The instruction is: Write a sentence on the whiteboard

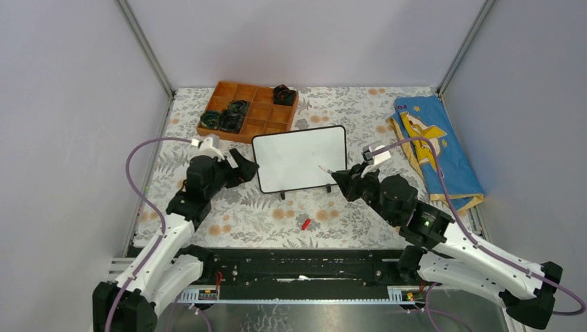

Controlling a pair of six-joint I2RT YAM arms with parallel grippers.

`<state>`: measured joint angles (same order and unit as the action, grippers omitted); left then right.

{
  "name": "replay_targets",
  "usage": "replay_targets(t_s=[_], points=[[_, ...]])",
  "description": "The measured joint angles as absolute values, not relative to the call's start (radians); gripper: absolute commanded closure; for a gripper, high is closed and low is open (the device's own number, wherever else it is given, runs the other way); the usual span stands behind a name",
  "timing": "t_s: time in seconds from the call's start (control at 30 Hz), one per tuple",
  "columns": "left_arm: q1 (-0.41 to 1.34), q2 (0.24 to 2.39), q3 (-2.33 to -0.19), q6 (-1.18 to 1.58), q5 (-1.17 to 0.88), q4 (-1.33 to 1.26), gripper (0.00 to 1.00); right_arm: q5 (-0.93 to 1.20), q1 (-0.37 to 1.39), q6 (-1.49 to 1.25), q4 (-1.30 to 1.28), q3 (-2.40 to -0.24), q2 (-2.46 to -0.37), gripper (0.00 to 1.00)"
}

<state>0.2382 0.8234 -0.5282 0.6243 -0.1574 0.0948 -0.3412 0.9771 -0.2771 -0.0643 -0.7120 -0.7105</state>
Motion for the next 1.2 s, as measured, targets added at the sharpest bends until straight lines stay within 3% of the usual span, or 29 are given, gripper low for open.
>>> replay_targets(t_s=[0.2,0.63,0.93,1.07,1.2], points=[[0.423,0.844,-0.605,0.564,-0.008,0.144,0.07,-0.314,0.977,-0.281,-0.033,-0.703,-0.768,1.0],[0.425,0.944,-0.69,0.452,0.007,0.062,0.09,-0.273,0.977,-0.28,0.012,-0.666,-0.736,1.0],[0.425,1.142,-0.928,0.342,0.07,-0.015,0.05,-0.321,0.977,-0.28,0.012,-0.617,-0.664,1.0],[0.397,1.155,-0.908,0.362,0.055,-0.059,0.03,-0.335,0.977,-0.272,0.02,-0.616,-0.673,1.0],[0.233,1.119,-0.825,0.482,-0.045,-0.115,0.02,-0.331,0.977,-0.261,0.081,-0.6,-0.706,1.0]])
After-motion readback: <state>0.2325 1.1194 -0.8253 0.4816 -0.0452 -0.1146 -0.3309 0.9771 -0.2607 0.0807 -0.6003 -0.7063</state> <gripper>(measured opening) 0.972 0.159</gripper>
